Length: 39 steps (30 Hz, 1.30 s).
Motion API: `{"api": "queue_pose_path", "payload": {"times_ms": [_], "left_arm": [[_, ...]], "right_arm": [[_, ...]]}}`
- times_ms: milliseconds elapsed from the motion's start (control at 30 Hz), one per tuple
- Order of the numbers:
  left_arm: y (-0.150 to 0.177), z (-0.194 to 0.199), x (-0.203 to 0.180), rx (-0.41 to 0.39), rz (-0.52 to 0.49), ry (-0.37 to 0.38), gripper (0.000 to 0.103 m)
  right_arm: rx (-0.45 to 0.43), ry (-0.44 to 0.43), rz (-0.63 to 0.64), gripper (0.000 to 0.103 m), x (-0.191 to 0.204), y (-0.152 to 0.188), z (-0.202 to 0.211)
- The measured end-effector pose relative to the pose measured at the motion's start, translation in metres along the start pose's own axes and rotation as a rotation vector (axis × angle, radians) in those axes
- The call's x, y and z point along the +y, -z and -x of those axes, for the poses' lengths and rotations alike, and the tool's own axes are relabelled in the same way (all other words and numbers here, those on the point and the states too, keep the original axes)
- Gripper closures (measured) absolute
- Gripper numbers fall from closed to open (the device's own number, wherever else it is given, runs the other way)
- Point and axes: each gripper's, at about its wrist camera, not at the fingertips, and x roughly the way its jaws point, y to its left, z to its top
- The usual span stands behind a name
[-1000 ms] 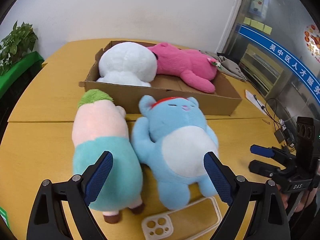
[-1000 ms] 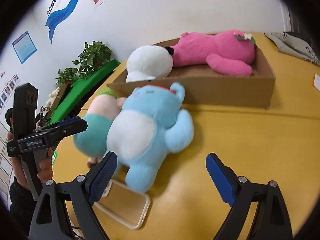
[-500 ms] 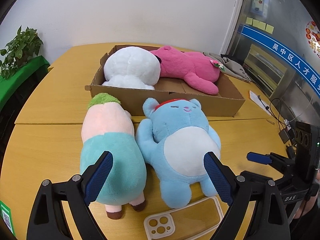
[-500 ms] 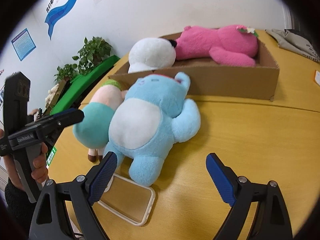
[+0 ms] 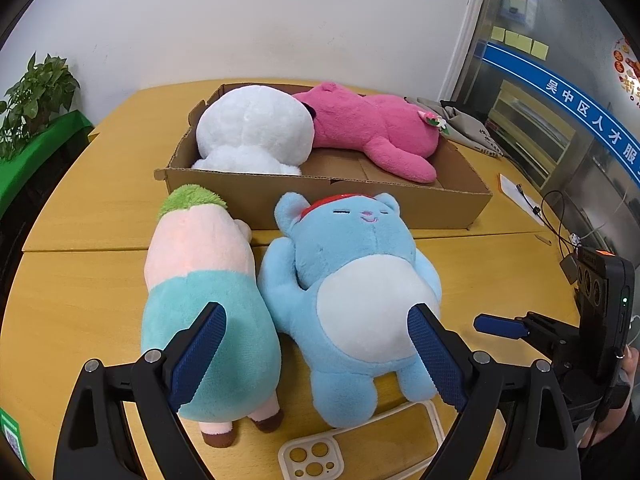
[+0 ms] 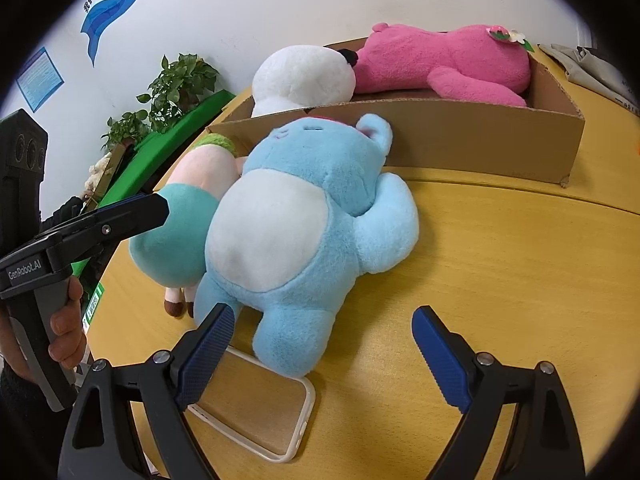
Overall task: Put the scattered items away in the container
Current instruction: 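Move both grippers back toward the light-blue bear with the red headband, then close the left gripper on the blue bear's body while the right gripper grips its legs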
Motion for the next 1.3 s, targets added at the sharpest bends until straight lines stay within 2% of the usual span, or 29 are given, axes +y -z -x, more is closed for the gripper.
{"api": "queue_pose_path", "payload": {"times_ms": [100, 233, 300, 400, 500, 567, 633, 667, 767, 833, 900, 1000, 1100, 1200, 1267, 1300], "left_arm": [[-0.004, -0.001, -0.004, -0.005, 0.008, 0.009, 0.008], [-0.027, -0.009, -0.016, 0.011, 0.057, 0.115, 0.008], [-0.038, -0.018, -0.028, 0.025, 0.030, 0.112, 0.008], [-0.048, -0.037, -0.039, 0.069, -0.004, 0.111, 0.008], [-0.051, -0.061, -0.040, 0.141, -0.005, 0.133, 0.008], [-0.049, -0.083, -0.039, 0.198, -0.013, 0.112, 0.009], [-0.045, -0.100, -0.036, 0.237, -0.008, 0.080, 0.011], [-0.043, -0.105, -0.036, 0.243, -0.011, 0.071, 0.011], [-0.040, -0.100, -0.044, 0.237, -0.029, 0.095, 0.017], [-0.039, -0.097, -0.049, 0.242, -0.022, 0.123, 0.021], [-0.036, -0.094, -0.058, 0.235, 0.015, 0.132, 0.022], [-0.030, -0.096, -0.075, 0.228, 0.012, 0.170, 0.022], [-0.032, -0.101, -0.083, 0.233, 0.035, 0.193, 0.019], [-0.034, -0.107, -0.085, 0.242, 0.036, 0.199, 0.018], [-0.034, -0.108, -0.088, 0.241, 0.021, 0.186, 0.019], [-0.033, -0.107, -0.092, 0.236, 0.000, 0.174, 0.020]], "right_arm": [[0.004, -0.002, -0.003, 0.012, 0.000, 0.000, -0.003], [0.030, -0.013, -0.019, 0.012, 0.000, 0.001, -0.017], [0.048, -0.033, -0.047, 0.012, 0.000, 0.003, -0.029], [0.062, -0.011, -0.060, 0.015, -0.001, 0.008, -0.042], [0.055, -0.019, -0.050, 0.027, -0.003, 0.014, -0.042], [0.056, -0.020, -0.034, 0.040, -0.002, 0.014, -0.043], [0.053, -0.021, -0.020, 0.048, 0.001, 0.013, -0.046], [0.057, -0.039, -0.014, 0.063, 0.004, 0.014, -0.047], [0.048, -0.044, 0.001, 0.069, 0.007, 0.016, -0.047], [0.033, -0.030, 0.012, 0.070, 0.004, 0.019, -0.042], [0.027, -0.003, 0.024, 0.070, -0.002, 0.021, -0.031], [0.038, 0.063, 0.081, 0.070, -0.008, 0.025, -0.017], [0.065, 0.057, 0.076, 0.067, -0.024, 0.028, -0.009], [0.068, 0.048, 0.041, 0.056, -0.037, 0.028, -0.002], [0.043, 0.051, 0.012, 0.043, -0.043, 0.025, 0.004], [0.031, 0.047, -0.001, 0.042, -0.046, 0.022, 0.006]]}}
